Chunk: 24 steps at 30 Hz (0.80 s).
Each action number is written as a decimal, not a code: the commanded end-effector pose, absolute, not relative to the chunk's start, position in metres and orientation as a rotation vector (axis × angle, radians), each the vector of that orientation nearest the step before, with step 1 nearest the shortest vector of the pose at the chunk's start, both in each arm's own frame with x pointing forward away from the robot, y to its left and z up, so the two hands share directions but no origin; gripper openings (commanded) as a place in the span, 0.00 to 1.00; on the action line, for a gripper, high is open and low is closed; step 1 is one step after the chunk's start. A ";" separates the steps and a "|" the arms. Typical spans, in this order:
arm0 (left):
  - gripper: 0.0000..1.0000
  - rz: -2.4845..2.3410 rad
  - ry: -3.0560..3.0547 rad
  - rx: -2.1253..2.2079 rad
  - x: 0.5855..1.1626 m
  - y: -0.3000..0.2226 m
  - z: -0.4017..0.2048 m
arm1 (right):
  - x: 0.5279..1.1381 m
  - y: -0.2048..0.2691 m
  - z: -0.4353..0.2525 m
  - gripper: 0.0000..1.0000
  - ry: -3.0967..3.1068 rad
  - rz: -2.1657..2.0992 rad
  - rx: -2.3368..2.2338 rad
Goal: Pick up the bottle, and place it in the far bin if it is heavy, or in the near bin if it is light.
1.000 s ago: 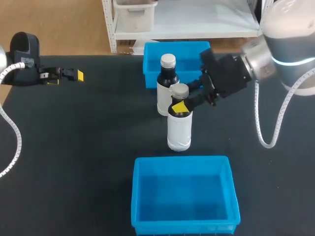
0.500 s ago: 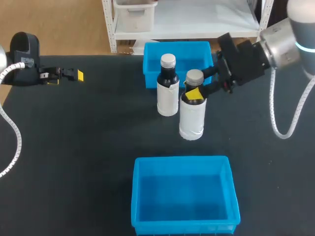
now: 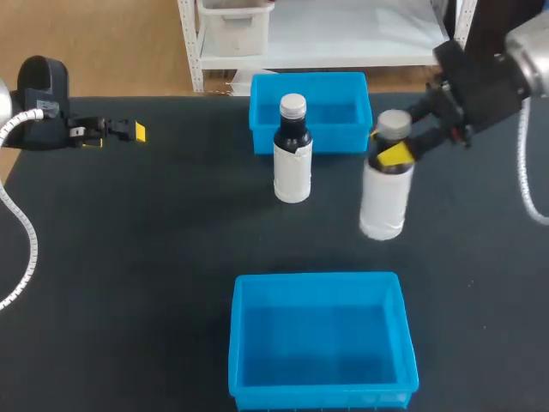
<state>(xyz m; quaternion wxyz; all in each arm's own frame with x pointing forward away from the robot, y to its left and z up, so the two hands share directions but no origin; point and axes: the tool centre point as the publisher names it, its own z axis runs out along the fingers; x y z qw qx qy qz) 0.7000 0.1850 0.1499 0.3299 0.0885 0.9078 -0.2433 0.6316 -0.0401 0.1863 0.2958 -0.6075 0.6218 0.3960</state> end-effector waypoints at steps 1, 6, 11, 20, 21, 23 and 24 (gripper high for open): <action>1.00 -0.636 2.374 0.231 0.700 0.185 0.150 | 0.638 -0.066 0.192 0.00 1.709 1.004 -1.572; 1.00 -0.636 2.374 0.231 0.700 0.185 0.150 | 0.657 -0.092 0.186 0.00 1.788 0.928 -1.479; 1.00 -0.636 2.374 0.231 0.700 0.185 0.150 | 0.677 -0.118 0.183 0.00 1.849 0.850 -1.422; 1.00 -0.636 2.374 0.231 0.700 0.185 0.150 | 0.718 -0.163 0.185 0.00 1.911 0.786 -1.272; 1.00 -0.636 2.374 0.231 0.700 0.185 0.150 | 0.723 -0.168 0.185 0.00 1.916 0.778 -1.260; 1.00 -0.636 2.374 0.231 0.700 0.185 0.150 | 0.734 -0.177 0.186 0.00 1.925 0.768 -1.232; 1.00 -0.636 2.374 0.231 0.700 0.185 0.150 | 0.740 -0.181 0.187 0.00 1.929 0.764 -1.221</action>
